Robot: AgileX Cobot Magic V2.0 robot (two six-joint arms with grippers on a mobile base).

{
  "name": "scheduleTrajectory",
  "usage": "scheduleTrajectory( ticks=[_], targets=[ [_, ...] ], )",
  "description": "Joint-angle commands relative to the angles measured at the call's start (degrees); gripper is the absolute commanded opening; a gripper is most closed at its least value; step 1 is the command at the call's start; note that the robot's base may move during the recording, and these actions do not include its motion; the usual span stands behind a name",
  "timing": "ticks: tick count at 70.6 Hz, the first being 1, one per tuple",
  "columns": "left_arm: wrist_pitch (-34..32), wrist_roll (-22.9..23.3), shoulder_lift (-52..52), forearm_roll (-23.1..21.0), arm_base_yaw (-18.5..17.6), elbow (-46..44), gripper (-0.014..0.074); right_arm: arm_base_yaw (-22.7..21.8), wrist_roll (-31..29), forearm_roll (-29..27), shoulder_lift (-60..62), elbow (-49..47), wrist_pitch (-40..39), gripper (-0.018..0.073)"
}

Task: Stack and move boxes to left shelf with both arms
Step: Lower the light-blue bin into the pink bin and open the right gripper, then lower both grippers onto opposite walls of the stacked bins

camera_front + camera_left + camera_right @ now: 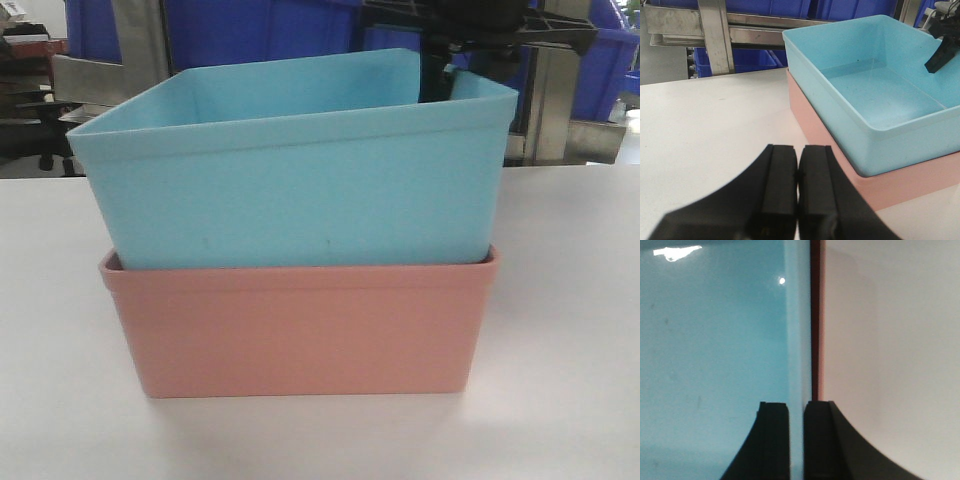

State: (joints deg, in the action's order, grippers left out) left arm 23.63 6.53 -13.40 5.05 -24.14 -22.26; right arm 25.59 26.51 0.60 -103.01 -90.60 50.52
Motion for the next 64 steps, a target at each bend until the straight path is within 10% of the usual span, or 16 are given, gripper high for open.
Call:
scheduleTrajectory(
  ticks=[1,27,47,64],
  targets=[
    [-4.7,0.1,-0.4,0.0,-0.4,-1.6,-0.0006,-0.1,-0.4,-0.6,2.4,-2.5,-5.5,0.0036],
    [-4.7,0.1,-0.4,0.0,-0.4,-1.6,-0.0006,-0.1,-0.4,-0.6,-1.5,-2.5,-3.1,0.0050],
    [-4.7,0.1,-0.4,0.0,-0.4,-1.6,-0.0006,-0.1,-0.4,1.1,-0.9,-2.5,-3.1,0.0607],
    [-4.5,0.1,-0.4,0.0,-0.4,-1.6,-0.0006,-0.1,-0.3,6.2,4.0,-2.5,-2.2,0.0601]
  ],
)
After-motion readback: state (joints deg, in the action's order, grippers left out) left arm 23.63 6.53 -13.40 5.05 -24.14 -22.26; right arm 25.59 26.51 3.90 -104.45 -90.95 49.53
